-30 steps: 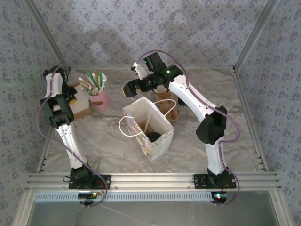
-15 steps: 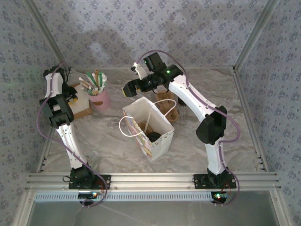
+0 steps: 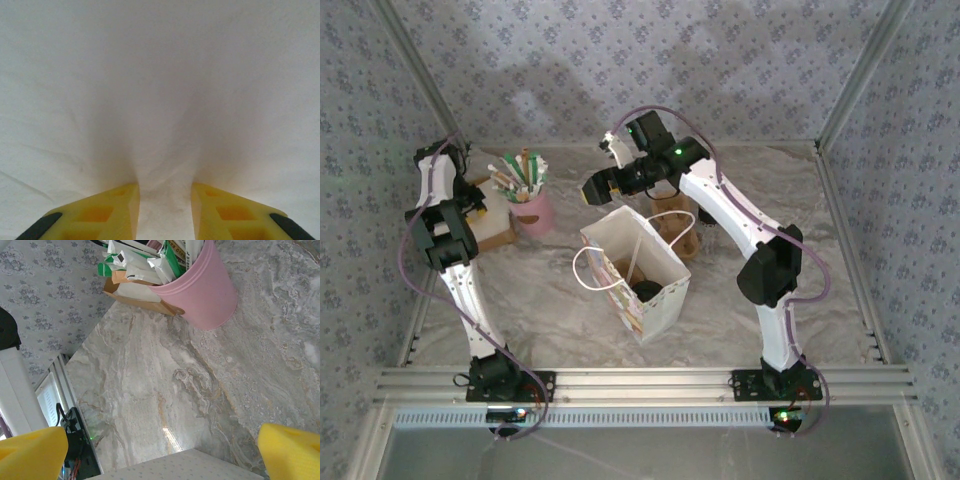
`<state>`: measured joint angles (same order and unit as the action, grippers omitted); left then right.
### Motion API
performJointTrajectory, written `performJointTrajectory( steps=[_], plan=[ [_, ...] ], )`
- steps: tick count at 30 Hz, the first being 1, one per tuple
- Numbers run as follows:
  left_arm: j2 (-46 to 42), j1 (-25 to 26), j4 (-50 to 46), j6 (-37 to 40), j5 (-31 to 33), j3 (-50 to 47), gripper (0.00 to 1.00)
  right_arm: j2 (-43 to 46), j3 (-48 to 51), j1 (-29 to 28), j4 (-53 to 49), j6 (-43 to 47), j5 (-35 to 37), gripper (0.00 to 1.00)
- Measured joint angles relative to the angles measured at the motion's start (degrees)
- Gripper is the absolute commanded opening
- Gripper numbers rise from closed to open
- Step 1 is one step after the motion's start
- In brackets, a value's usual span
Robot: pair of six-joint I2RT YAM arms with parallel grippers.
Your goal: Pack the takeout coffee
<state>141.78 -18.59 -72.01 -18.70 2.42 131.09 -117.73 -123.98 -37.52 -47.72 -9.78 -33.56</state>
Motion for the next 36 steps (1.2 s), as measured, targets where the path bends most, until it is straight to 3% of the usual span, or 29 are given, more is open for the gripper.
performJointTrajectory(
  steps=[9, 16, 36],
  plan=[
    [0.04, 0.74, -0.13, 0.02, 2.14, 0.02, 0.29, 0.0, 0.0, 0.07, 0.13, 0.0, -0.35, 1.0],
    [0.81, 0.76, -1.55, 0.33, 2.1, 1.55, 0.11, 0.0, 0.02, 0.42, 0.22, 0.0, -0.37, 1.0],
    [0.83, 2.29, -3.45, -0.39, 0.61, 2.27, 0.0, 0.0, 0.44, 0.52, 1.25, 0.0, -1.27, 1.0]
  ],
)
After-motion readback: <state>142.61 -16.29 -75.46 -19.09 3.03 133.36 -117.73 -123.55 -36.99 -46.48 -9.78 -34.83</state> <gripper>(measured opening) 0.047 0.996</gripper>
